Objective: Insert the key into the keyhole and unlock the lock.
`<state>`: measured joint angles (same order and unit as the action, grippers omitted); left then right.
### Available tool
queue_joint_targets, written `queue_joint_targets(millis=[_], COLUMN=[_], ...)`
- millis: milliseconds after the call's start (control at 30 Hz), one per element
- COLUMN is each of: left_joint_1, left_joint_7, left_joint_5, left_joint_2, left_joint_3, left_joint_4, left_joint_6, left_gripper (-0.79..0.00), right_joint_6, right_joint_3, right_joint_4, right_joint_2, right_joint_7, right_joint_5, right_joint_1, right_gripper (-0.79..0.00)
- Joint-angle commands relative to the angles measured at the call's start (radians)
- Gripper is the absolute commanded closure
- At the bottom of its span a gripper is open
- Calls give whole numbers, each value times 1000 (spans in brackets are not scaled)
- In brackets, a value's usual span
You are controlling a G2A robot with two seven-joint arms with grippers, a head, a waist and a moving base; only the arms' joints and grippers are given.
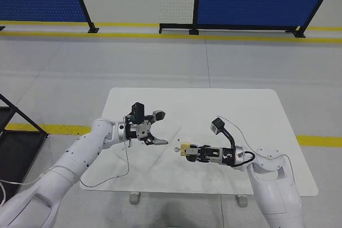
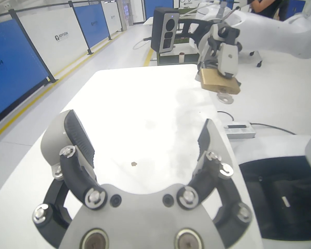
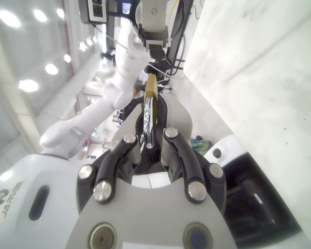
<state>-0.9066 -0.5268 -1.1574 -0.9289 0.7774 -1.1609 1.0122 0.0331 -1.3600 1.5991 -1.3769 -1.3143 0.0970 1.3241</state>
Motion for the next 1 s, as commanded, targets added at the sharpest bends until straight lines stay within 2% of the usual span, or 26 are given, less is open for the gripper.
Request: queue_joint_targets(millis=[0, 100, 267, 433, 500, 800, 900, 967], left_joint_1=[20, 58, 104, 130, 135, 135, 127, 125], left_joint_7=[86, 233, 456, 639, 684, 684, 718, 740], left_joint_5=[185, 404, 737, 976, 1048, 1048, 1124, 1214], left_joint_2=[15, 43, 88, 123, 131, 131, 127, 122], left_joint_3=[-62, -140, -225, -257, -254, -254, -250, -248], left_joint_4=[-7, -30, -79, -100, -103, -103, -105, -101], left_joint_6=[0, 0, 0, 0, 0, 0, -52, -53], left_gripper=[-785, -785, -785, -785, -785, -785, -785, -785], right_joint_6=[0, 0, 0, 0, 0, 0, 0, 0], right_joint_3=[0, 0, 0, 0, 0, 0, 0, 0], right_joint_4=[0, 0, 0, 0, 0, 0, 0, 0], right_joint_2=[0, 0, 0, 0, 0, 0, 0, 0], right_joint_7=[0, 0, 0, 0, 0, 0, 0, 0], right_joint_5=[0, 0, 0, 0, 0, 0, 0, 0], right_joint_1=[0, 0, 0, 0, 0, 0, 0, 0], right_gripper=[0, 0, 0, 0, 0, 0, 0, 0])
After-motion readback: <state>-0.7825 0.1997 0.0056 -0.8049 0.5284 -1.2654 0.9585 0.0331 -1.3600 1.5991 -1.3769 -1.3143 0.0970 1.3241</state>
